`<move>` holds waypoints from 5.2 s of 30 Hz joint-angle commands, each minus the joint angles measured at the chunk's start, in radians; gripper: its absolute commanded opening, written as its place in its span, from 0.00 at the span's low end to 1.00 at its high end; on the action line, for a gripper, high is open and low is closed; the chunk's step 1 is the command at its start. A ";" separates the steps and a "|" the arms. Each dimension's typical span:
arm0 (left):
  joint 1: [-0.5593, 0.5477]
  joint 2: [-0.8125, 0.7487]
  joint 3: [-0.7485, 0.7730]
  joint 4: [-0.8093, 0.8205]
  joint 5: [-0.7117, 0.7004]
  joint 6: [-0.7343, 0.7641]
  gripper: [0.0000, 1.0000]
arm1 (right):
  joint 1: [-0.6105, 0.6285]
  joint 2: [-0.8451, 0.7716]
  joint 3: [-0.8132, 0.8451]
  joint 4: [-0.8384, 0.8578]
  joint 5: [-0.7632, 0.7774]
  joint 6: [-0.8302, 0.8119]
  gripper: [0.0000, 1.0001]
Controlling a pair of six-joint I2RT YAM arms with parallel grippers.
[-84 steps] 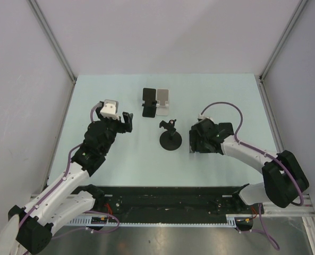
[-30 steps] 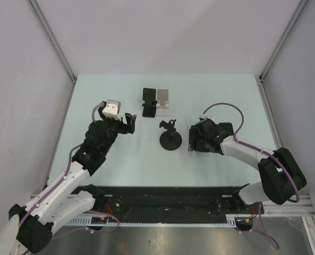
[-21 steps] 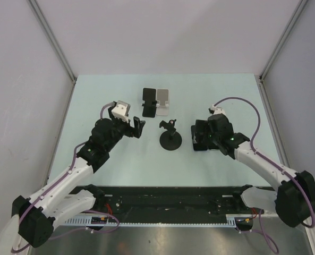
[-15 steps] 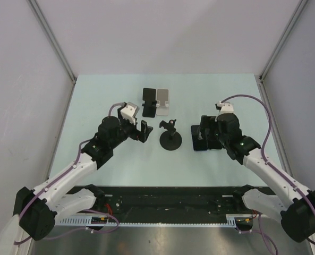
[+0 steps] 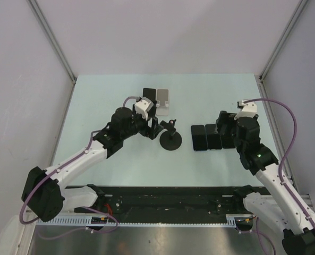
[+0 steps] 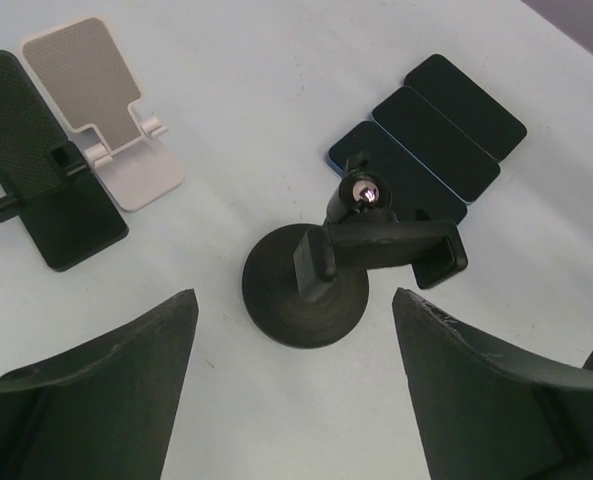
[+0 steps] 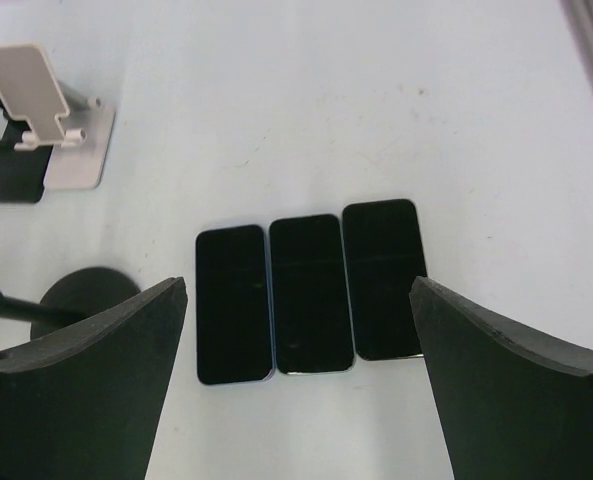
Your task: Remove the phone from the phone stand
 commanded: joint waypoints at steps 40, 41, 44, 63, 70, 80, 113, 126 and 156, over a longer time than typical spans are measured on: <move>0.322 0.044 0.191 0.008 -0.406 -0.092 0.00 | -0.141 -0.113 -0.012 0.003 0.029 -0.074 1.00; 0.335 0.082 0.212 0.015 -0.403 -0.093 0.00 | -0.142 -0.116 -0.014 0.003 0.031 -0.074 1.00; 0.379 0.136 0.263 0.048 -0.378 -0.105 0.00 | -0.147 -0.125 -0.018 0.003 0.042 -0.072 1.00; 0.401 0.475 0.509 0.084 -0.292 -0.135 0.00 | -0.159 -0.144 -0.020 0.001 0.071 -0.091 1.00; 0.392 0.506 0.496 0.104 -0.283 -0.119 0.00 | -0.162 -0.133 -0.020 0.020 0.060 -0.105 1.00; 0.392 0.420 0.454 0.102 -0.277 -0.093 0.69 | -0.187 -0.150 0.003 0.035 0.022 -0.115 1.00; 0.392 -0.543 -0.033 0.016 -0.435 -0.107 1.00 | -0.164 -0.332 0.250 0.070 -0.272 -0.184 1.00; 0.392 -0.888 -0.137 -0.091 -0.536 -0.078 1.00 | -0.107 -0.289 0.250 0.055 -0.139 -0.230 1.00; 0.392 -0.917 -0.136 -0.154 -0.532 -0.145 1.00 | -0.083 -0.282 0.250 0.015 -0.129 -0.229 1.00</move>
